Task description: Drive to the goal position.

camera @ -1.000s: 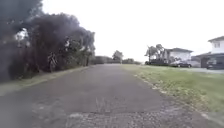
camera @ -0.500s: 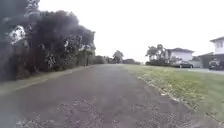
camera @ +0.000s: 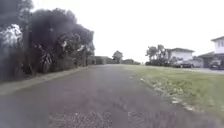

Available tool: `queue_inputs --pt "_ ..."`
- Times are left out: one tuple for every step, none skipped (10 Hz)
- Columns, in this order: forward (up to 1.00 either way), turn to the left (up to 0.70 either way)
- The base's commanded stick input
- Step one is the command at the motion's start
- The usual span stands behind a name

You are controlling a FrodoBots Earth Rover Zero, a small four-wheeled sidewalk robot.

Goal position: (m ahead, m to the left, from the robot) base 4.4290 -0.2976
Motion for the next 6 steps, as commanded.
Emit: queue_inputs --pt "0.85 0.0" --pt "0.85 0.0" --pt "0.85 0.0" --pt "0.85 0.14" --pt "0.85 0.34" --pt "0.85 0.25"
